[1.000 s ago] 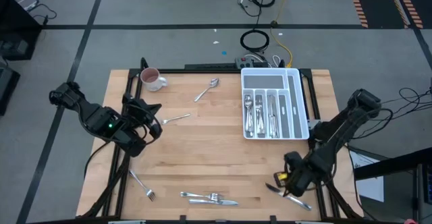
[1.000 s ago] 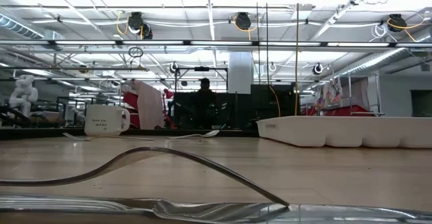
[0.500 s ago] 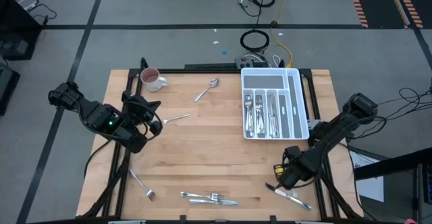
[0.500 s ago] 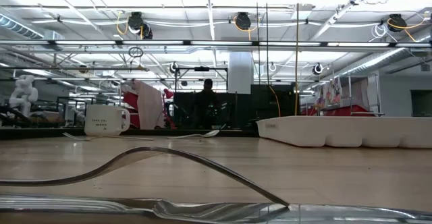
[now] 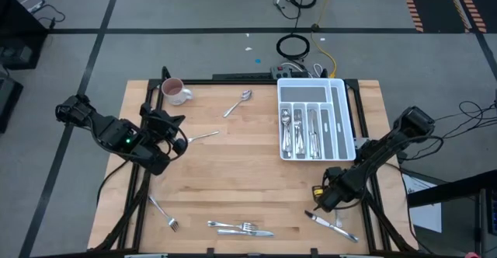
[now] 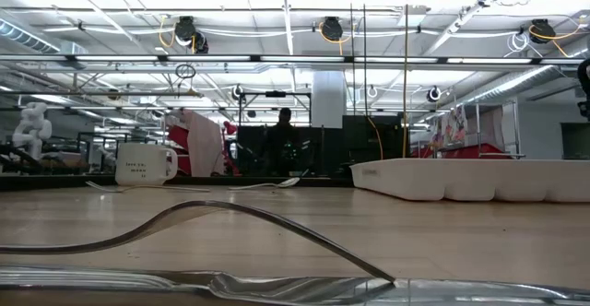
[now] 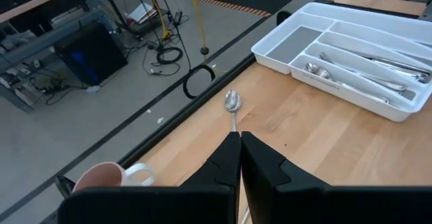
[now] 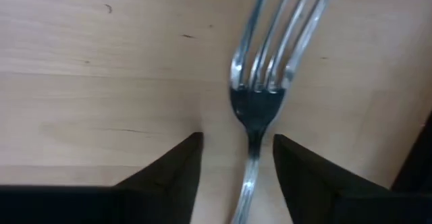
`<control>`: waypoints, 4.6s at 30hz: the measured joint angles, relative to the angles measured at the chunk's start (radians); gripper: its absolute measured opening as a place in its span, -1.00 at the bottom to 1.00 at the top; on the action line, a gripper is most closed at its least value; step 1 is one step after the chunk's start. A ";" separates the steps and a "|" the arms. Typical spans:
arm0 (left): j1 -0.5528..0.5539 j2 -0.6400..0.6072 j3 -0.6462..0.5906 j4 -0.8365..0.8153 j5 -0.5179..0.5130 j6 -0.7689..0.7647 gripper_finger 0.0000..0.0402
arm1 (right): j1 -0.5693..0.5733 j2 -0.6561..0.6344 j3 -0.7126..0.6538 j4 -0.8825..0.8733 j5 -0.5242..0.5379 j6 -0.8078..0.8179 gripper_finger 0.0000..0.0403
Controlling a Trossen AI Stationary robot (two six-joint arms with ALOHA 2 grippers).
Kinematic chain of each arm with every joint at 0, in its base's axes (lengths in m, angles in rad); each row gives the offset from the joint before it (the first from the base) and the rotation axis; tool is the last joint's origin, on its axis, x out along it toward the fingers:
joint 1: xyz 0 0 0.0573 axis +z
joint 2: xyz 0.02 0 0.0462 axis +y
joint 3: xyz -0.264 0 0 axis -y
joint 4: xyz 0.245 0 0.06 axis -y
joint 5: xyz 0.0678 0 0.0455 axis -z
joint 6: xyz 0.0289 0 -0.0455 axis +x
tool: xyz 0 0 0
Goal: Sort silverware
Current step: Put the silver fork into the silverware tray
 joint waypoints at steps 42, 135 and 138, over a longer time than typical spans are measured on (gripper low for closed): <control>0.051 -0.001 0.000 -0.002 -0.003 0.006 -0.91 | -0.139 -0.040 0.388 -0.403 0.120 -0.168 -1.00; 0.084 -0.001 0.000 -0.001 -0.049 0.000 -0.91 | -1.032 -0.234 0.243 0.011 0.181 -1.437 -0.32; 0.084 -0.001 0.000 -0.001 -0.049 0.001 -0.91 | -0.909 -0.301 0.244 -0.074 0.178 -1.447 -0.32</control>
